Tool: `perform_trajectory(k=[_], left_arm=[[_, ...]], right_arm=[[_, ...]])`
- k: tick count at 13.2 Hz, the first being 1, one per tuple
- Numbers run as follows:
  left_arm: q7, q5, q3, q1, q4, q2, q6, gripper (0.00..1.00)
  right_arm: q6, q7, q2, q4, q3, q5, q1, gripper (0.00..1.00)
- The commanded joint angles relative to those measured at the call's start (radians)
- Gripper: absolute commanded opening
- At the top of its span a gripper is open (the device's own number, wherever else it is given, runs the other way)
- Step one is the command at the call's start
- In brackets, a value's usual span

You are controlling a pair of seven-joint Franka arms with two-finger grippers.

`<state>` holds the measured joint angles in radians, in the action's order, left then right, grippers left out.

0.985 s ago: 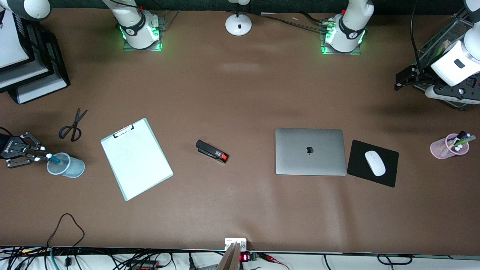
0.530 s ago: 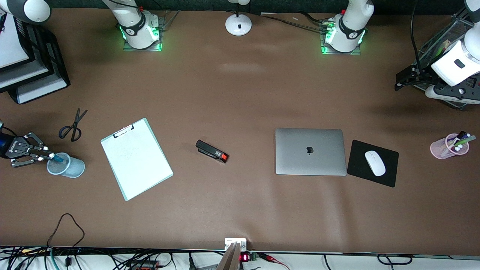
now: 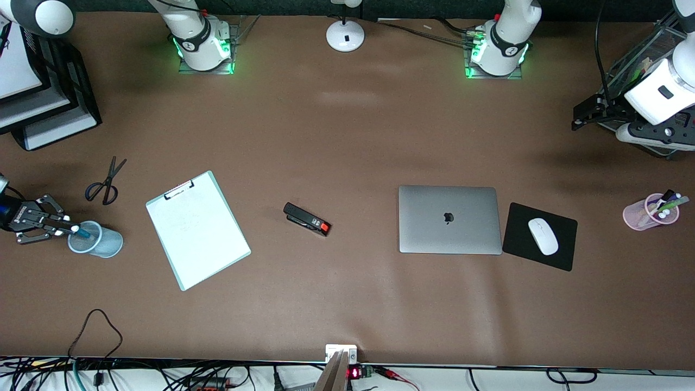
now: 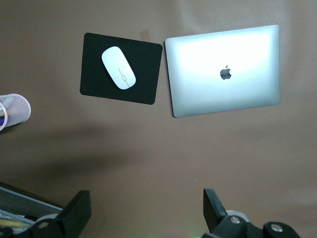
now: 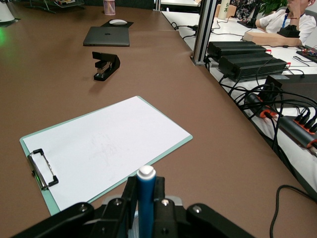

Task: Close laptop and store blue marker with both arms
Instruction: 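Carry the blue marker with the right gripper over the blue pen cup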

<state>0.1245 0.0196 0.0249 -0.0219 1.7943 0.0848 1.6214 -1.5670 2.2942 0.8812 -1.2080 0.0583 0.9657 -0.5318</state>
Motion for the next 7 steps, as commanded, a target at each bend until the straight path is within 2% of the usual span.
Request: perform_trajectory(k=[1, 7], left_arm=[[-0.003, 0.005, -0.002, -0.001, -0.035, -0.014, -0.029, 1.0], [-0.003, 0.005, -0.006, -0.003, -0.035, -0.014, -0.043, 1.0]], right_arm=[[-0.001, 0.036, 0.03, 0.027, 0.0, 0.022, -0.01, 0.0], [-0.002, 0.047, 0.051, 0.027, 0.0, 0.018, -0.017, 0.0]])
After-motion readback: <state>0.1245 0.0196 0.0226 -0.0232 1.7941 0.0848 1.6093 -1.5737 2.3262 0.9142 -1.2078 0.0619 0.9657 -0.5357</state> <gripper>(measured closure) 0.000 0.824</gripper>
